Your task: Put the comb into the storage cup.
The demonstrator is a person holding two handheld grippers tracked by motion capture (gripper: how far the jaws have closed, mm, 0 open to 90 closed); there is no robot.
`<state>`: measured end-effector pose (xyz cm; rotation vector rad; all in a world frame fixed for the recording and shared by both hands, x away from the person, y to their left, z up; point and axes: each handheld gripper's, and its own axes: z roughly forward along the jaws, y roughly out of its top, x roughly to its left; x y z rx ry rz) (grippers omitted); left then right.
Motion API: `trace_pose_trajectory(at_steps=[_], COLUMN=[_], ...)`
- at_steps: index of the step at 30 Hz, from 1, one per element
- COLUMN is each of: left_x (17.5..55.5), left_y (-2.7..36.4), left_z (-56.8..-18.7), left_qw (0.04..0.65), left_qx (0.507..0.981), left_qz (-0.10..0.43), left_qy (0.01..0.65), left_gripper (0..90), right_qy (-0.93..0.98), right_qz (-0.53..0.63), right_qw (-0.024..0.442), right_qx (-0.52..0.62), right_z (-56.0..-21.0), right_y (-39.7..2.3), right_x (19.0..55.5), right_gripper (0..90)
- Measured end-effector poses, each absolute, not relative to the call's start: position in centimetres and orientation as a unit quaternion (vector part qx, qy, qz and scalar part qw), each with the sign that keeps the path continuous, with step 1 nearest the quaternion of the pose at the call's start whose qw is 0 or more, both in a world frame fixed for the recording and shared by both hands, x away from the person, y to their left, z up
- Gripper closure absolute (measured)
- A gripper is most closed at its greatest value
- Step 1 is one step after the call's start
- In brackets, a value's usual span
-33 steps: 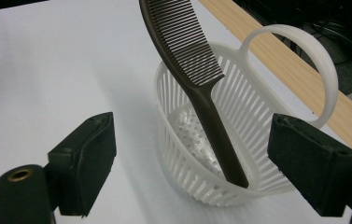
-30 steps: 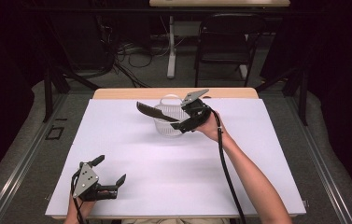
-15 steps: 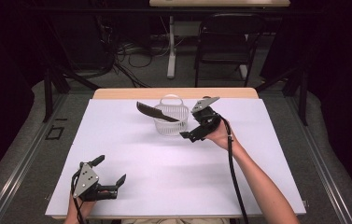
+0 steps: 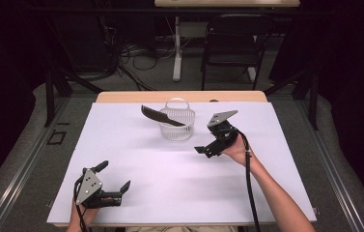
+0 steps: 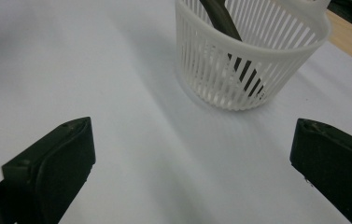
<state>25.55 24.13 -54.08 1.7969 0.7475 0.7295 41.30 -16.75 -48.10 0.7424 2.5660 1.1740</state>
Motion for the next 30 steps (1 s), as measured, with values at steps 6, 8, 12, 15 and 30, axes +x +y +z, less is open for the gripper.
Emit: trace_pose_trajectory(at_steps=[6,8,12,15,30], left_x=[25.5,25.5,25.5,25.5,25.5], left_y=[24.2,24.2,24.3,24.3,24.3], left_z=[-54.1,-54.1,-54.0,-54.0,-54.0], left_qw=[0.508,0.508,0.508,0.508,0.507], left_qx=[0.745,0.745,0.745,0.745,0.746], left_qz=[0.303,0.303,0.303,0.303,0.303], left_qy=[0.310,0.309,0.309,0.309,0.307], left_gripper=[1.5,1.5,1.5,1.5,1.5], right_qy=[0.873,0.873,0.872,0.872,0.866], right_qz=[0.397,0.395,0.393,0.393,0.393], right_qw=[0.117,0.115,0.113,0.115,0.134], right_qx=[0.258,0.261,0.268,0.268,0.279], right_z=[-48.7,-49.0,-49.6,-49.9,-50.7], right_y=[-17.6,-17.9,-18.3,-18.6,-20.3], right_x=[40.5,40.2,39.6,39.2,36.8], right_gripper=[0.0,0.0,0.0,0.0,0.0])
